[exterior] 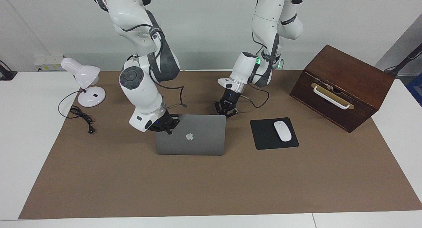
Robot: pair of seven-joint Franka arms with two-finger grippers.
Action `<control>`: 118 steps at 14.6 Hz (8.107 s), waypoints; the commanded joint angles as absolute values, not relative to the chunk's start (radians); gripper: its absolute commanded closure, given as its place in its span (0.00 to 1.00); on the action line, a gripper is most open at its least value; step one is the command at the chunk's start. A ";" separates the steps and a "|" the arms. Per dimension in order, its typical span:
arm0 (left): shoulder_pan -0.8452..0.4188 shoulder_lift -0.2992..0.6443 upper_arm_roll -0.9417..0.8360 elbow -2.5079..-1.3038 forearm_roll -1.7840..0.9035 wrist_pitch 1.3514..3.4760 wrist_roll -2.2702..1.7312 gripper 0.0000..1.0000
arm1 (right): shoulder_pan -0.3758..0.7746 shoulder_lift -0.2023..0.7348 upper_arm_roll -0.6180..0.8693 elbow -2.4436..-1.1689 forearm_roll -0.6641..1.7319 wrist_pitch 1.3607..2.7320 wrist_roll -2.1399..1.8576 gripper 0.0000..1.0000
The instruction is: Close laptop with both arms
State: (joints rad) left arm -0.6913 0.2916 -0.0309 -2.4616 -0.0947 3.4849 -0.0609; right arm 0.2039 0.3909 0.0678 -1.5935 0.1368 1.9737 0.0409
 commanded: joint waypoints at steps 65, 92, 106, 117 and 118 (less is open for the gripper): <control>-0.701 0.166 -0.014 -2.474 -0.098 3.292 -0.054 1.00 | 0.112 0.029 0.066 -1.721 0.052 1.680 0.032 1.00; -0.352 -0.339 -0.006 -2.116 0.000 1.801 0.021 0.00 | 0.064 -0.086 -0.034 -1.718 0.000 1.580 -0.091 0.00; -0.035 -0.279 -0.006 -1.964 0.005 1.769 0.011 0.00 | 0.064 -0.081 -0.031 -1.713 -0.002 1.605 -0.086 0.00; -0.006 -0.074 -0.005 -1.681 -0.008 1.529 0.012 0.00 | 0.064 -0.086 -0.029 -1.715 -0.005 1.594 -0.086 0.00; -0.012 -0.075 -0.006 -1.683 -0.006 1.520 0.012 0.00 | 0.064 -0.086 -0.028 -1.715 -0.005 1.594 -0.086 0.00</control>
State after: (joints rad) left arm -0.0210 -0.0725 0.0044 -1.6951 -0.0165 1.5556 0.0152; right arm 0.0723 -0.0737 -0.0348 -1.7030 0.0160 1.5871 -0.0682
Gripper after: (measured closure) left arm 0.000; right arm 0.000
